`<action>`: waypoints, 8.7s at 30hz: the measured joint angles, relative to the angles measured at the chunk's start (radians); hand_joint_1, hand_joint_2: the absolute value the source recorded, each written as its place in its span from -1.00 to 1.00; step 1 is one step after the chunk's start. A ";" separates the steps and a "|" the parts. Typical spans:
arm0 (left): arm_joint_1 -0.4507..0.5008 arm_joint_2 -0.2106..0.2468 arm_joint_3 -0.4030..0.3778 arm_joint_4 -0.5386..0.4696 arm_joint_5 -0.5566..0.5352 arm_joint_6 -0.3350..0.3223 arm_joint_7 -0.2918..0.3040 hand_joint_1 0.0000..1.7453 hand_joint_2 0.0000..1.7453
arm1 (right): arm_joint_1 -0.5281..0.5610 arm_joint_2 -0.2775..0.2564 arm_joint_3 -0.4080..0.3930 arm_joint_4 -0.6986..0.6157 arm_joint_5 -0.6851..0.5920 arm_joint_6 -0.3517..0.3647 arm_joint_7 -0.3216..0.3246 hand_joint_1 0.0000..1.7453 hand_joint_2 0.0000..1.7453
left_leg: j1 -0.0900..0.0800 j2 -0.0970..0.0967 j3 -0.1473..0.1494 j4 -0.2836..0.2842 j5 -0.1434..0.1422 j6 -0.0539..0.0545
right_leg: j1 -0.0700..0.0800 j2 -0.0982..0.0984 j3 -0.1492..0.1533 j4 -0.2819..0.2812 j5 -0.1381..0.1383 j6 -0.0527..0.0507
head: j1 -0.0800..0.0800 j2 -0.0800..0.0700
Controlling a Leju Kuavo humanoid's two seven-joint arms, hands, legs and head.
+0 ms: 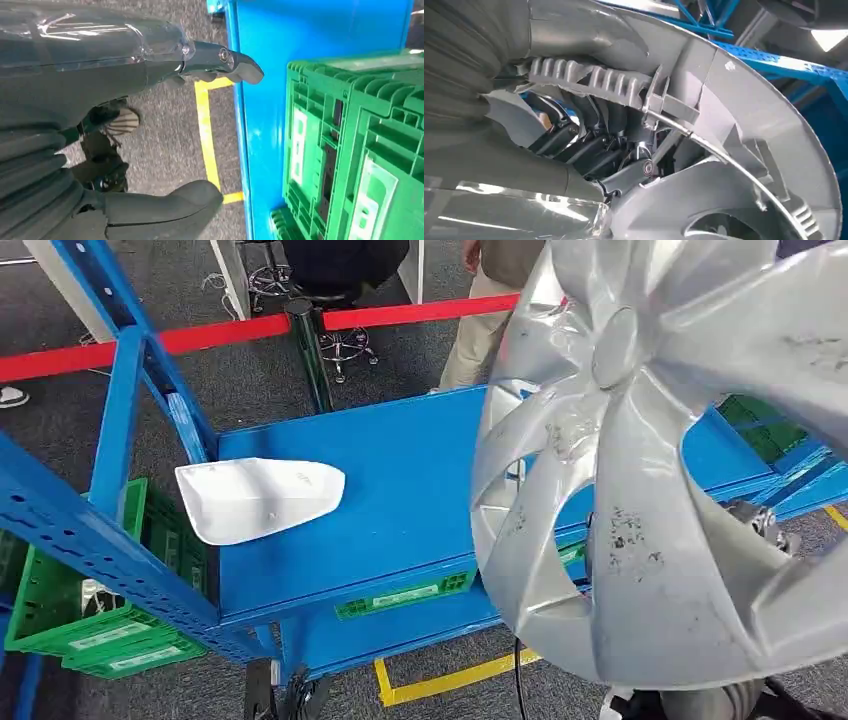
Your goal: Take the parts from the cabinet and place them on the table.
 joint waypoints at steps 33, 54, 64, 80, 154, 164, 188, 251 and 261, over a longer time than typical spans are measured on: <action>0.015 -0.006 0.076 0.003 0.022 0.007 -0.005 -1.00 1.00 | 0.103 0.002 -0.014 0.007 -0.043 -0.050 0.063 1.00 1.00 | -0.008 0.005 0.000 0.002 -0.004 0.006 | -0.006 0.000 0.000 -0.001 0.000 0.005 | -0.001 0.000; 0.039 0.019 0.090 0.050 0.071 0.036 0.074 -1.00 1.00 | 0.101 0.002 -0.107 0.084 -0.219 -0.048 0.052 1.00 1.00 | -0.011 0.018 -0.018 -0.010 0.035 -0.013 | -0.003 0.003 -0.023 0.010 0.020 -0.013 | 0.026 0.000; 0.021 0.024 0.093 0.053 0.075 0.064 0.060 -1.00 1.00 | 0.065 0.008 -0.114 0.132 -0.277 -0.029 0.048 1.00 1.00 | 0.000 0.007 0.054 0.040 -0.039 -0.029 | -0.006 -0.012 -0.092 0.027 0.067 -0.025 | -0.017 0.000; 0.017 0.026 0.100 0.053 0.060 0.095 0.076 -1.00 1.00 | 0.037 0.012 -0.113 0.194 -0.291 -0.020 0.034 1.00 1.00 | -0.029 0.010 -0.035 -0.024 0.054 0.034 | 0.023 0.000 0.018 0.044 -0.006 -0.037 | 0.008 0.000; 0.005 0.038 0.101 0.070 -0.013 0.236 0.082 -1.00 1.00 | -0.005 0.036 -0.043 0.286 -0.220 -0.013 0.075 1.00 1.00 | 0.006 0.006 -0.056 0.241 -0.087 -0.022 | 0.009 -0.010 -0.106 0.011 0.081 -0.028 | -0.049 0.000; -0.006 0.037 0.101 0.069 -0.016 0.243 0.090 -1.00 1.00 | -0.013 0.043 -0.026 0.307 -0.206 -0.023 0.095 1.00 1.00 | -0.016 0.005 0.092 -0.089 -0.009 0.048 | 0.009 -0.001 -0.186 0.109 0.001 0.011 | -0.042 0.000; 0.001 0.035 0.101 0.070 -0.034 0.251 0.113 -1.00 1.00 | -0.020 0.046 0.014 0.343 -0.164 -0.069 0.123 1.00 1.00 | -0.021 0.001 0.128 -0.037 -0.063 0.019 | 0.012 -0.010 -0.130 0.014 0.105 -0.020 | -0.044 0.000; -0.001 0.081 0.100 0.076 -0.023 0.232 0.167 -1.00 1.00 | -0.055 0.060 0.074 0.376 -0.151 0.126 0.079 1.00 1.00 | -0.019 0.088 0.029 -0.045 0.003 -0.003 | 0.003 -0.120 -0.030 -0.007 0.042 -0.013 | -0.023 0.000; 0.001 0.075 0.101 0.076 -0.020 0.221 0.165 -1.00 1.00 | -0.055 0.052 0.088 0.375 -0.147 0.140 0.089 1.00 1.00 | -0.014 -0.059 0.014 -0.060 0.048 0.026 | -0.003 0.003 -0.102 0.202 -0.050 0.003 | 0.011 0.000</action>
